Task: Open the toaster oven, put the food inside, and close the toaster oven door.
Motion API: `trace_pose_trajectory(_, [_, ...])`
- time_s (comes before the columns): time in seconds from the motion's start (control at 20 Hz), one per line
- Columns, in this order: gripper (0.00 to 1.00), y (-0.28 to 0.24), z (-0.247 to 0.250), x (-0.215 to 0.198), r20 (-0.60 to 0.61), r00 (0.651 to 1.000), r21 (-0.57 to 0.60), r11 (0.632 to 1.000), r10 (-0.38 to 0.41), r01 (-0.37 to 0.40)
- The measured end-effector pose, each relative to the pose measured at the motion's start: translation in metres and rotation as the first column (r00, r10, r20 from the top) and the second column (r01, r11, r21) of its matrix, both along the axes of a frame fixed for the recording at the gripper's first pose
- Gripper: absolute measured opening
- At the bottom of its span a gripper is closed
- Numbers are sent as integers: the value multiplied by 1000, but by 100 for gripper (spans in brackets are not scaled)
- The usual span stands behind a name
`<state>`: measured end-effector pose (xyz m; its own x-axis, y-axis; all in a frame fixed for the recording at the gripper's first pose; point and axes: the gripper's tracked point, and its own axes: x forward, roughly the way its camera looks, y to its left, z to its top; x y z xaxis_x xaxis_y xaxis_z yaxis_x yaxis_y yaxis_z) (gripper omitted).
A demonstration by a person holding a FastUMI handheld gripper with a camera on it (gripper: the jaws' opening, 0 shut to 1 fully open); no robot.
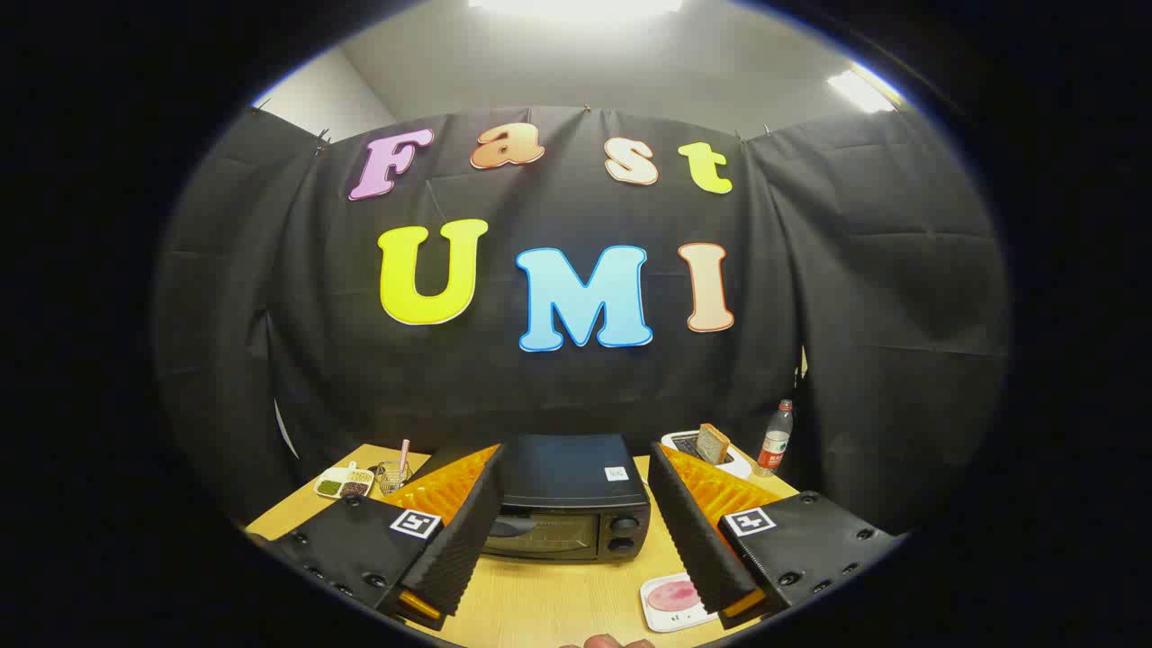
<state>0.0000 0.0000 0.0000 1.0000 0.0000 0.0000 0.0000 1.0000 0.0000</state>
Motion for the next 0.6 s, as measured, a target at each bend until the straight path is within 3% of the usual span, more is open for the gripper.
trace_pose_trajectory(0.1, [98, -10, 4, -1, 13, 999, -12, 999, -32, 32])
trace_pose_trajectory(0.6, [98, -18, -1, -4, -1, 1000, 1, 1000, -22, 22])
